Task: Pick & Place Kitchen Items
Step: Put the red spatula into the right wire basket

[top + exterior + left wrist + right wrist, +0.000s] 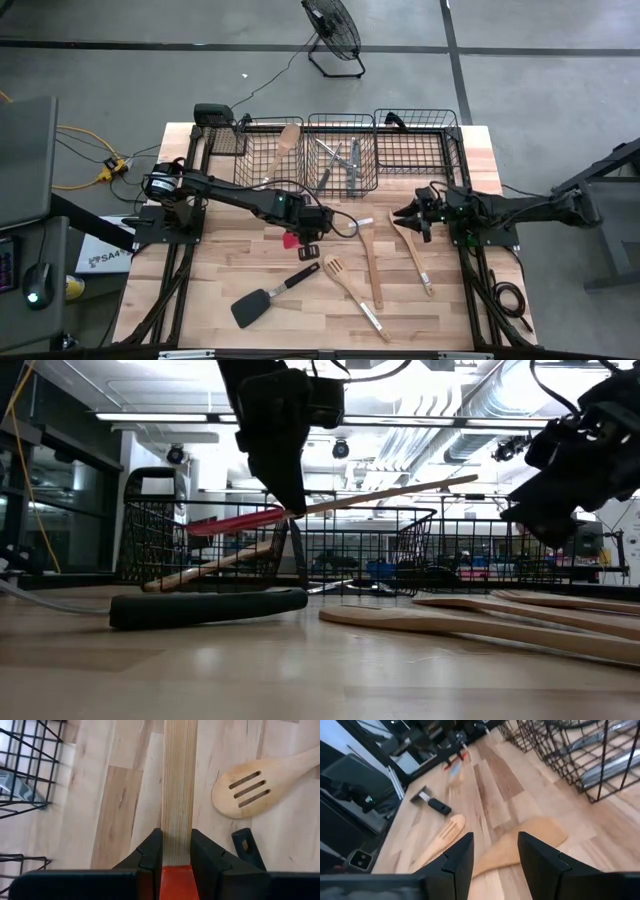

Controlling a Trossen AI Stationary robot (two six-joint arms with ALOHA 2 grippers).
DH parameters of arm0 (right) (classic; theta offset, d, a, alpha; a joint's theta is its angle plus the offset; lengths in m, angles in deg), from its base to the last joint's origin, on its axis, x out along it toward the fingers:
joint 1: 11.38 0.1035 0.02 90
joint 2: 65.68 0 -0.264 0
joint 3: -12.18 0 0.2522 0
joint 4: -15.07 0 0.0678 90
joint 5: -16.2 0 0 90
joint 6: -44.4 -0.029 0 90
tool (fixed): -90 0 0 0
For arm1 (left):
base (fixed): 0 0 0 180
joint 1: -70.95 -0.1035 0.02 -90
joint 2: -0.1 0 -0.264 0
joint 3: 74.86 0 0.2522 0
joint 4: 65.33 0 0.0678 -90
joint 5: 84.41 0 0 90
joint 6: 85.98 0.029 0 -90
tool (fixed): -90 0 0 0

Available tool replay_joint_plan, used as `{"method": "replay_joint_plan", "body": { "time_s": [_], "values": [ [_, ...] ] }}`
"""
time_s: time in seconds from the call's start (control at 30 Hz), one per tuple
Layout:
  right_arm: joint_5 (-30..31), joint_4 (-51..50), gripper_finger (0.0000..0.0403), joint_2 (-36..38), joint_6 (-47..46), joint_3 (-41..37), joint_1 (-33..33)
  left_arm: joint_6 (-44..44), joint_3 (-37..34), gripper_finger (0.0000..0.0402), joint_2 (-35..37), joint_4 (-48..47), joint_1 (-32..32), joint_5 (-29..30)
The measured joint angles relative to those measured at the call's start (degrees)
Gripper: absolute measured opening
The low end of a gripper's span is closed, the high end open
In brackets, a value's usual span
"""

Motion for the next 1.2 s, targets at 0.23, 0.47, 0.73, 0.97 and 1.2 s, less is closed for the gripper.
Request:
{"method": "replay_joint_plan", "body": {
  "time_s": [0.23, 0.47, 0.73, 0.97, 1.2],
  "values": [
    [11.7, 1.7, 0.0144, -2.3, -4.2, 0.0, 13.2, 0.4, 0.0, 0.007, 0.0, 1.8, 0.0, 1.6],
    [27.0, 14.0, 0.0144, -6.2, -0.5, 0.0, 25.5, 3.1, 0.0, 0.007, 0.0, 8.3, 0.0, 1.6],
    [34.7, 19.5, 0.0144, -12.1, 2.7, 0.0, 30.3, 8.0, 0.7, 0.007, 0.0, 14.2, 0.0, 1.8],
    [34.7, 23.5, 0.0144, -16.1, 3.1, 0.0, 30.2, 11.8, 5.1, 0.007, 0.0, 16.2, 0.0, 2.8],
    [34.5, 31.4, 0.0144, -18.8, 13.9, 0.2, 30.2, 16.1, 10.0, 0.007, 0.0, 16.3, -0.1, 4.7]
  ]
}}
